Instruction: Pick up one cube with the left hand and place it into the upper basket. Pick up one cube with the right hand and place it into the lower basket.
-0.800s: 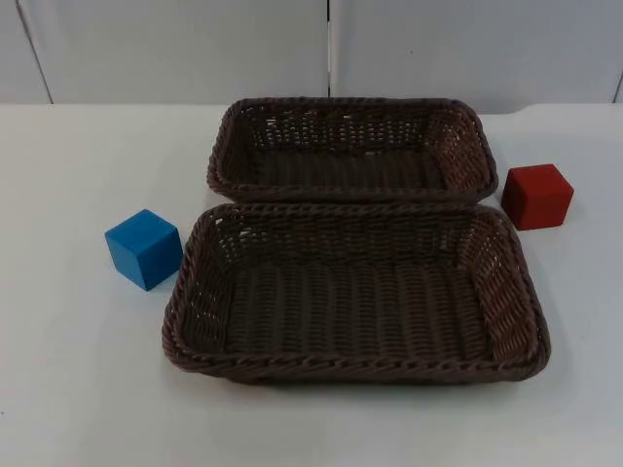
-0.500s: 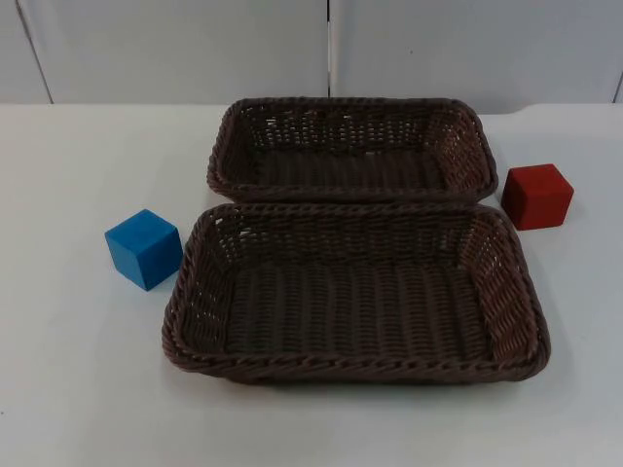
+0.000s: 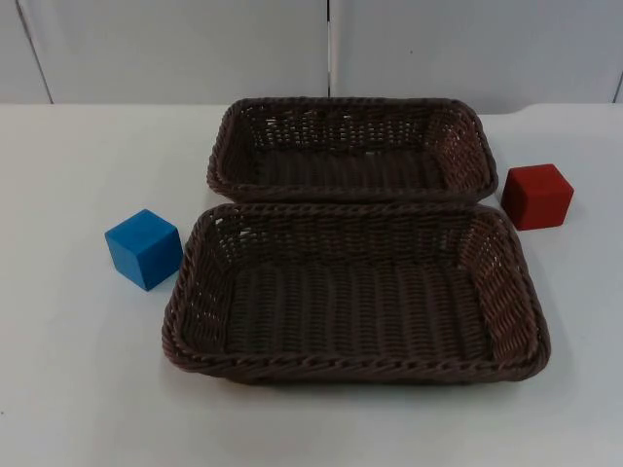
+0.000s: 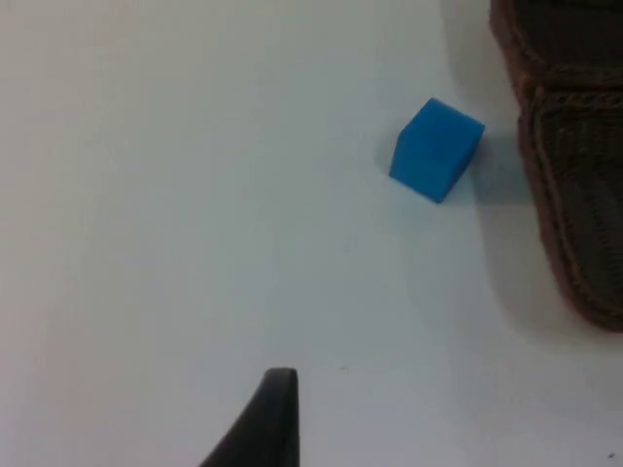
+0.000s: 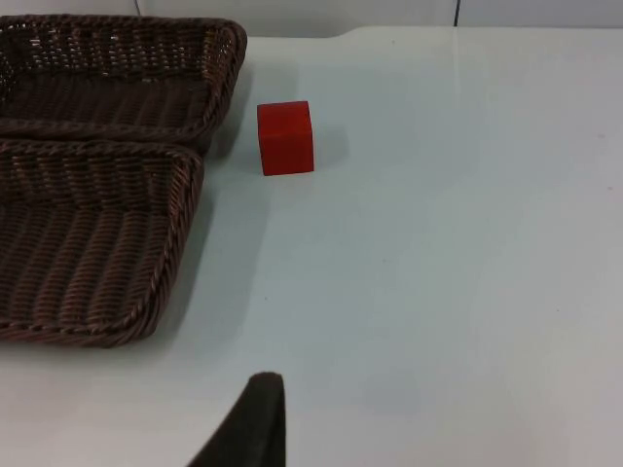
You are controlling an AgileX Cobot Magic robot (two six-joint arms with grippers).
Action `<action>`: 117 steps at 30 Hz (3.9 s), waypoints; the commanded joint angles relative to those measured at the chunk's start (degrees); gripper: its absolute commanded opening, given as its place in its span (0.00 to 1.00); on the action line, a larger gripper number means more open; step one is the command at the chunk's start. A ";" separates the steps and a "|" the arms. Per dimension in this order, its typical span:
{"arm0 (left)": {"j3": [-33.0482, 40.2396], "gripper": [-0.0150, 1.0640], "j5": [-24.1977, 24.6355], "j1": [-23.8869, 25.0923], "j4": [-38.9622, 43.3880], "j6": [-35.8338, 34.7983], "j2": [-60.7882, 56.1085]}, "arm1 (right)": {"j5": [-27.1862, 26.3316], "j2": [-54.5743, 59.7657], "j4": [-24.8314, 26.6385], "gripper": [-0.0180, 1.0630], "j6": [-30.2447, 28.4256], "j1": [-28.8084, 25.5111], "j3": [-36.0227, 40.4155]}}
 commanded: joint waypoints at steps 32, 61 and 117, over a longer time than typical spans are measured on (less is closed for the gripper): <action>-10.01 0.99 -22.84 0.06 -8.34 13.09 38.57 | -0.39 -0.24 -0.31 0.99 -0.48 -0.37 0.38; -26.60 0.99 -28.62 -5.39 -11.48 17.66 76.77 | -0.39 -0.24 -0.31 0.99 -0.48 -0.37 0.38; -38.92 0.94 -34.17 -8.76 -12.58 41.96 104.03 | -0.39 -0.24 -0.31 0.99 -0.48 -0.37 0.38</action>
